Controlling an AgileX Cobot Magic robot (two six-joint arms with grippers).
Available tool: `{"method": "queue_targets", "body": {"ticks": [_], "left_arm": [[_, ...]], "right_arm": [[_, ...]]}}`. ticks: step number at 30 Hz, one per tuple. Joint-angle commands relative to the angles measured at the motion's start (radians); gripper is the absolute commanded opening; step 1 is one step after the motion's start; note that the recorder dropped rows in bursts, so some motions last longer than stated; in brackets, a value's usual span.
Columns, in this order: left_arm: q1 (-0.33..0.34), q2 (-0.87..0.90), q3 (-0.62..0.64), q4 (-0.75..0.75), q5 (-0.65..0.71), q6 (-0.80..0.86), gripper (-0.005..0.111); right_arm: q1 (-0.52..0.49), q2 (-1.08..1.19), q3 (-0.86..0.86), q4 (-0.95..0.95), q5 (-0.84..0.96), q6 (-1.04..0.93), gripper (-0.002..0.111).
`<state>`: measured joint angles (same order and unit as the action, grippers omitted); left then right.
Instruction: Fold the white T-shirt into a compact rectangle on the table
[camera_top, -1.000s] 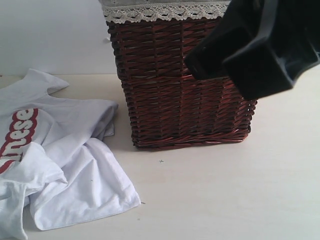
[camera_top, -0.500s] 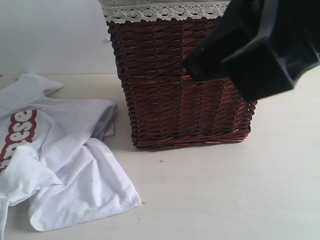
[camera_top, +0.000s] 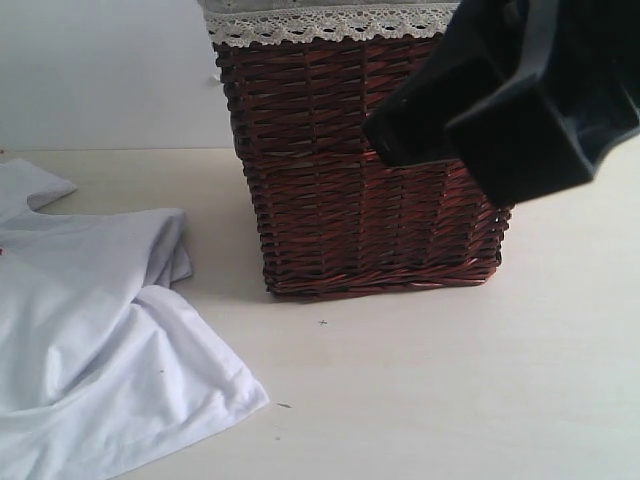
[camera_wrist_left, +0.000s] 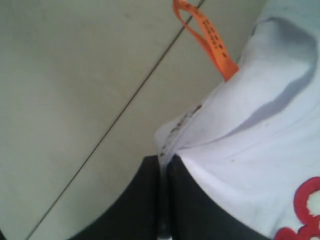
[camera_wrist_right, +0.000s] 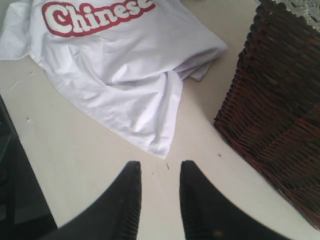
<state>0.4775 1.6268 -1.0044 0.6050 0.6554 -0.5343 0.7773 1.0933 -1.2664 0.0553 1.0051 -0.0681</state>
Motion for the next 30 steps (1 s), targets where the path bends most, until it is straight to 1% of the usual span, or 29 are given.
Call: {"method": "queue_targets", "body": {"ticks": [1,3,6,9,10,12,14,15,17,18,19,20,21,23,26,30], "left_arm": [[0.001,-0.009,-0.01,-0.013,-0.124,-0.034,0.002],[-0.001,-0.012,-0.01,-0.059,-0.165,-0.034,0.009],[0.001,-0.046,-0.01,-0.057,-0.186,-0.054,0.027],[0.023,-0.086,-0.01,0.044,-0.161,-0.207,0.044],[0.038,-0.097,-0.01,0.098,-0.139,-0.287,0.05],[0.063,-0.106,-0.01,0.139,-0.119,-0.341,0.054],[0.07,-0.108,-0.01,0.092,-0.145,-0.292,0.053],[0.065,-0.108,-0.007,0.033,-0.181,-0.225,0.048],[0.031,-0.106,0.001,-0.193,-0.28,0.036,0.032],[0.009,-0.103,0.003,-0.295,-0.311,0.199,0.023],[-0.03,-0.092,0.003,-0.432,-0.322,0.362,0.01],[-0.058,-0.082,0.003,-0.503,-0.324,0.502,0.001],[-0.093,-0.066,0.003,-0.566,-0.322,0.604,0.001],[-0.16,-0.028,0.003,-0.634,-0.32,0.694,0.0],[-0.25,0.057,0.003,-0.674,-0.33,0.713,0.0],[-0.365,0.194,-0.026,-0.679,-0.341,0.745,0.0]], "right_arm": [[-0.004,-0.003,0.003,-0.002,-0.007,-0.01,0.029],[-0.004,-0.003,0.003,-0.002,-0.007,-0.01,0.029],[-0.004,-0.003,0.003,-0.007,-0.007,-0.01,0.029],[-0.004,-0.003,0.003,-0.007,-0.007,-0.01,0.029],[-0.004,-0.003,0.003,-0.007,-0.007,-0.01,0.029],[-0.004,-0.003,0.003,-0.007,-0.007,-0.01,0.029],[-0.004,-0.003,0.003,-0.007,-0.007,-0.01,0.029],[-0.004,-0.003,0.003,-0.005,-0.007,-0.01,0.029],[-0.004,-0.003,0.003,-0.005,-0.007,-0.01,0.029],[-0.004,-0.003,0.003,-0.005,-0.007,-0.01,0.029],[-0.004,-0.003,0.003,-0.005,-0.007,-0.01,0.029],[-0.004,-0.003,0.003,-0.005,-0.007,-0.01,0.029],[-0.004,-0.003,0.003,-0.005,-0.007,-0.01,0.029],[-0.004,-0.003,0.003,-0.005,-0.007,-0.01,0.029],[-0.004,-0.003,0.003,-0.005,-0.007,-0.01,0.029],[-0.004,-0.003,0.003,-0.005,-0.007,-0.01,0.027]]}}
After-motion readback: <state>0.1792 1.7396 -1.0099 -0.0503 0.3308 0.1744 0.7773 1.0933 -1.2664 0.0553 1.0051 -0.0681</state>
